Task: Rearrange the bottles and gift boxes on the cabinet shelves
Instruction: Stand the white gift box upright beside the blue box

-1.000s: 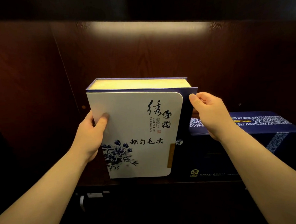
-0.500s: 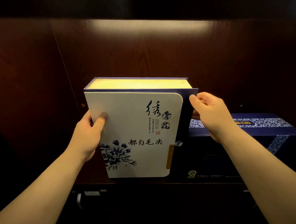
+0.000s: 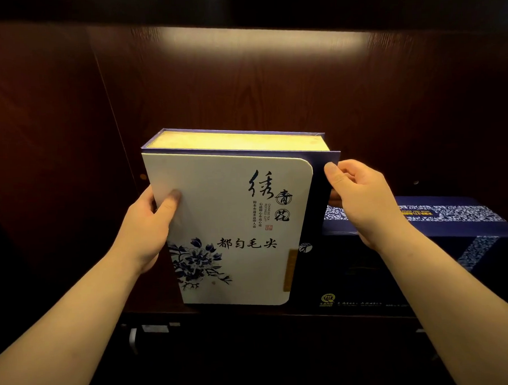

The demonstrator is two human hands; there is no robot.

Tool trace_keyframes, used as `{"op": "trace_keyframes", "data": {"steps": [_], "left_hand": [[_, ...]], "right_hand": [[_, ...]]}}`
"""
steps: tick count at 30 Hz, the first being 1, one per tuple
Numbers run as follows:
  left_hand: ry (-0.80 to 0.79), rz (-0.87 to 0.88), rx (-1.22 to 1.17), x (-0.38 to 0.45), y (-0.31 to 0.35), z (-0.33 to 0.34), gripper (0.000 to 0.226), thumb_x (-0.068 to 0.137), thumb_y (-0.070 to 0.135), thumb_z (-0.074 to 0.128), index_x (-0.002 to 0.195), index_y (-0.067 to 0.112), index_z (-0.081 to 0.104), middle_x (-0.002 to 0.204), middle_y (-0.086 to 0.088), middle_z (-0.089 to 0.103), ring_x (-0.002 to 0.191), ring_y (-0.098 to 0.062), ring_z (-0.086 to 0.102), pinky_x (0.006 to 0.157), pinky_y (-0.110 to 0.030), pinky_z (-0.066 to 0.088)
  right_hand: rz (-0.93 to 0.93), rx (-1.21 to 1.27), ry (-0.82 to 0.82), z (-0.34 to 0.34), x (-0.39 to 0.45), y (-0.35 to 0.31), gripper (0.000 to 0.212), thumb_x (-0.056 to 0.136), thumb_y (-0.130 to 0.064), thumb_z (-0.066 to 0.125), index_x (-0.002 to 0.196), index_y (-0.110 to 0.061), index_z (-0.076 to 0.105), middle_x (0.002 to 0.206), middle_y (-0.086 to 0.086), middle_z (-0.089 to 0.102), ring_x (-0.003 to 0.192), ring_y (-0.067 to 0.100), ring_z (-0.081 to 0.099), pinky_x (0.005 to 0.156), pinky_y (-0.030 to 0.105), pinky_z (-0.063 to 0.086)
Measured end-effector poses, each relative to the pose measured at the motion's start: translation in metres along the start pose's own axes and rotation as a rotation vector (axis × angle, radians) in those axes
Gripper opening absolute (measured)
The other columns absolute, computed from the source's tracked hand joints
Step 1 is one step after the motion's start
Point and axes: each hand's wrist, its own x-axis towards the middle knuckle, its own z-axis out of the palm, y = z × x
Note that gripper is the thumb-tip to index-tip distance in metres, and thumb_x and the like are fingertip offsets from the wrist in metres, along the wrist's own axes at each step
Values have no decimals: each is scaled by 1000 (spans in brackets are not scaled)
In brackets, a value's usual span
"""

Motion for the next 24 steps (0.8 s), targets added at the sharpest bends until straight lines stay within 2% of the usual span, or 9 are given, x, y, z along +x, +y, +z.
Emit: {"op": "trace_keyframes", "data": {"steps": [6, 10, 13, 18, 21, 24], "left_hand": [[8, -10, -6, 4, -2, -6, 19, 78, 63, 66, 97, 64, 67, 110, 28, 71, 103, 3, 66, 81, -19, 52], [3, 4, 0, 2, -1, -4, 14, 88, 54, 64, 98, 63, 67, 111, 28, 71, 104, 2, 67, 75, -14, 54], [2, 6, -8, 0, 0, -1, 19, 95, 45, 62, 98, 63, 67, 110, 29, 71, 104, 2, 66, 74, -12, 54], [0, -2, -12, 0, 1, 1, 14, 89, 54, 63, 100, 62, 65, 111, 28, 71, 105, 2, 66, 77, -16, 53], [-12, 0, -3, -1, 0, 2, 14, 90, 53, 63, 101, 62, 65, 112, 27, 71, 107, 0, 66, 78, -17, 54], [-21, 11, 7, -2, 1, 3, 16, 83, 60, 63, 98, 67, 64, 111, 30, 70, 104, 4, 66, 73, -13, 54]], "right_hand": [[-18, 1, 2, 3, -3, 3, 18, 102, -39, 55, 96, -31, 70, 99, -2, 76, 102, 26, 71, 92, 54, 57], [-15, 17, 10, 3, -1, 3, 17, 103, -33, 54, 95, -30, 69, 100, 0, 76, 102, 26, 71, 93, 53, 58], [-26, 5, 8, 4, 1, 5, 16, 104, -32, 53, 97, -31, 68, 102, -1, 75, 102, 24, 70, 93, 50, 58], [-36, 0, 20, 3, 2, 9, 18, 104, -34, 53, 95, -34, 69, 93, -9, 76, 97, 17, 71, 90, 44, 60], [-32, 10, 38, 3, 4, 11, 18, 104, -34, 53, 96, -32, 69, 94, -8, 76, 98, 21, 71, 90, 47, 60], [-26, 6, 35, 1, 5, 12, 18, 104, -34, 53, 96, -33, 69, 93, -10, 77, 99, 21, 71, 90, 46, 60]]}}
